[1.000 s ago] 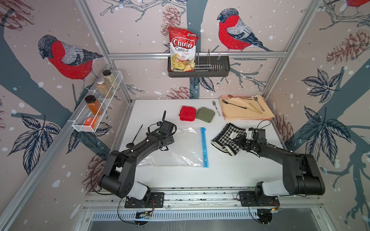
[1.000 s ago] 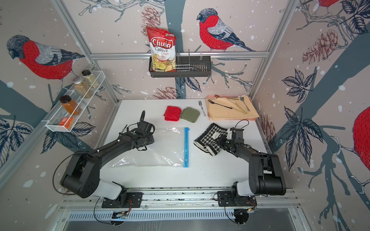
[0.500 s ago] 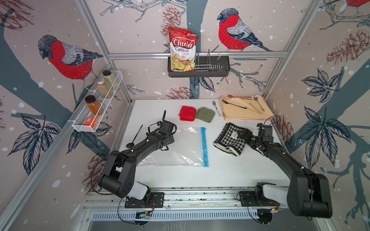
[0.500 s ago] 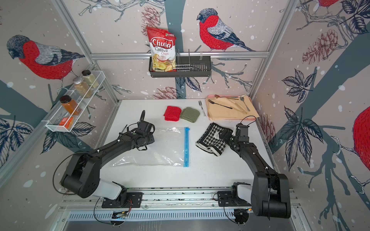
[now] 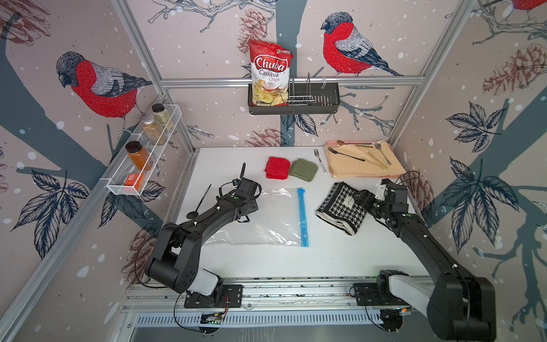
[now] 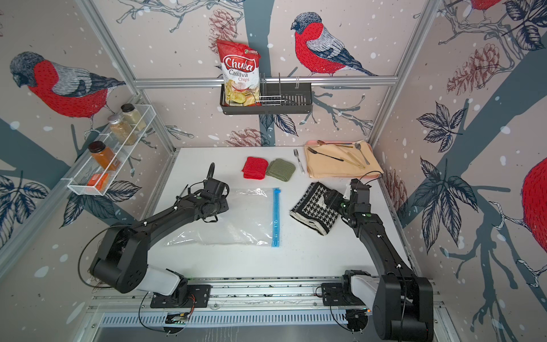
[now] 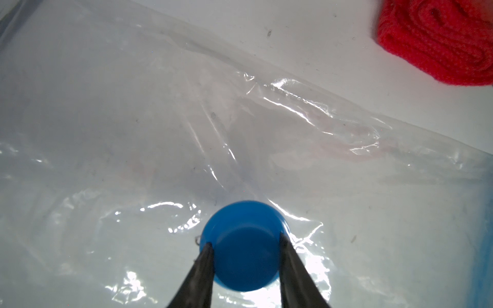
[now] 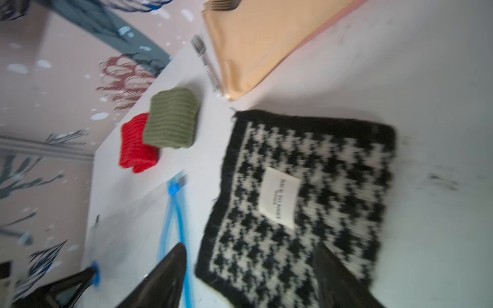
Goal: Take the scarf out of the vacuum bag
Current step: Place the scarf at the center of the board, then adjust the scarf at the center of the board.
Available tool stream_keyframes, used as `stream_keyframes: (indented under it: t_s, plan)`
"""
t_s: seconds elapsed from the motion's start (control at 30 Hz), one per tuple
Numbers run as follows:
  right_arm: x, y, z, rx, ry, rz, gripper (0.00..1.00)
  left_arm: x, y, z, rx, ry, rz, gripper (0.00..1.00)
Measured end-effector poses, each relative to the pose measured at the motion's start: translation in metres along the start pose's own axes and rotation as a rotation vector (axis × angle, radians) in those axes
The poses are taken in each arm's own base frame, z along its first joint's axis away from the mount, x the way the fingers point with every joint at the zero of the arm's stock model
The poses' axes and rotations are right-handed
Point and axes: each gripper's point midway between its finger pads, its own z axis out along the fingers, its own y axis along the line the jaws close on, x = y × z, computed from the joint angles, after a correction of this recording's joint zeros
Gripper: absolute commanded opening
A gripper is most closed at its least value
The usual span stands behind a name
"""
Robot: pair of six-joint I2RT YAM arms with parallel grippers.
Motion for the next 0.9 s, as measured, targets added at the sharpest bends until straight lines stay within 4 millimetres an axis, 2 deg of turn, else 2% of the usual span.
stream_keyframes:
  t_s: [0.17, 0.23, 0.3, 0.37, 0.53, 0.73, 0.9]
  plan:
    - [0.013, 0.039, 0.003, -0.224, 0.052, -0.043, 0.2, -0.001, -0.001, -0.001, 0.003, -0.005, 0.0, 0.1]
    - [0.02, 0.049, 0.003, -0.284, 0.07, -0.044, 0.1, -0.001, -0.001, -0.001, 0.003, -0.005, 0.0, 0.1]
    - [0.027, 0.056, 0.003, -0.322, 0.086, -0.043, 0.04, -0.001, -0.001, -0.001, 0.003, -0.004, 0.0, 0.1]
    - [0.033, 0.058, 0.006, -0.345, 0.099, -0.048, 0.01, -0.002, -0.001, -0.002, 0.004, -0.005, 0.0, 0.1]
    - [0.054, 0.047, 0.02, -0.344, 0.161, -0.009, 0.0, -0.003, -0.003, -0.002, 0.007, -0.009, -0.001, 0.11]
    - [0.065, 0.04, 0.035, -0.348, 0.2, 0.022, 0.0, -0.003, -0.002, -0.002, 0.006, -0.007, -0.001, 0.11]
    - [0.08, 0.025, 0.051, -0.316, 0.262, 0.062, 0.0, -0.004, -0.003, -0.002, 0.006, -0.008, -0.001, 0.11]
